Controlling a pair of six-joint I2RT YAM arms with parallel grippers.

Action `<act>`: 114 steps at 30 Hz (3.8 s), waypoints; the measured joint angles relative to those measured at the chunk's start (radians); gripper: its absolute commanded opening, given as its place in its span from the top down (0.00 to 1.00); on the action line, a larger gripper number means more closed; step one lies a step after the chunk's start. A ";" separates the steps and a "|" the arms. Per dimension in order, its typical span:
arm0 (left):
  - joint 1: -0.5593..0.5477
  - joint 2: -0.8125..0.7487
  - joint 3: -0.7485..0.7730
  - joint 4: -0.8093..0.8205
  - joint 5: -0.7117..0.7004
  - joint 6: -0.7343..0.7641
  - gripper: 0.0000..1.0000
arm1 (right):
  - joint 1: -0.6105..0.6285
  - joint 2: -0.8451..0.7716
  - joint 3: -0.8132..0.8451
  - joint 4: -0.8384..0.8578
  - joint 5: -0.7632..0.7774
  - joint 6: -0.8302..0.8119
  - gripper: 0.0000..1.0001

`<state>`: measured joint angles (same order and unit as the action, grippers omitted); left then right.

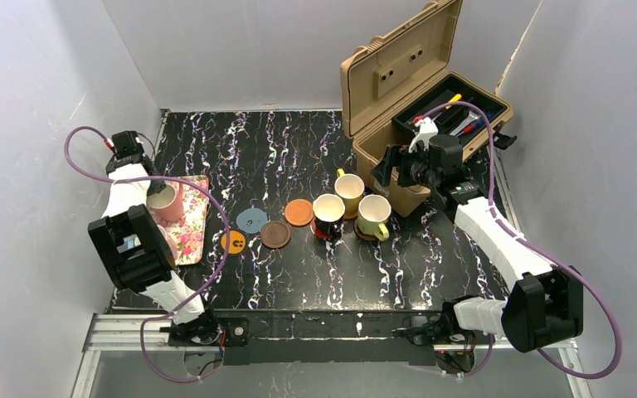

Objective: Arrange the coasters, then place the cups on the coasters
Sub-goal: Pick up the cup from the tray, then place the cup on the coaster.

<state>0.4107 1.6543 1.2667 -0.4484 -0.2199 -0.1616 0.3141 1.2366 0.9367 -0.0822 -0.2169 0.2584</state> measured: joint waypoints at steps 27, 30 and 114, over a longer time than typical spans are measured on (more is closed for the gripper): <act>-0.060 -0.202 -0.078 -0.081 0.079 -0.165 1.00 | 0.000 0.000 0.000 -0.014 -0.023 0.001 0.09; -0.097 -0.256 -0.079 -0.095 0.079 -0.210 1.00 | 0.000 0.000 0.000 -0.027 -0.022 0.001 0.09; -1.048 0.136 0.221 -0.472 -0.255 -1.084 1.00 | 0.000 -0.140 -0.002 -0.103 0.058 0.004 0.08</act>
<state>-0.6376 1.7901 1.4879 -0.9199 -0.4751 -1.2457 0.3141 1.0962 0.9344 -0.1848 -0.1593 0.2626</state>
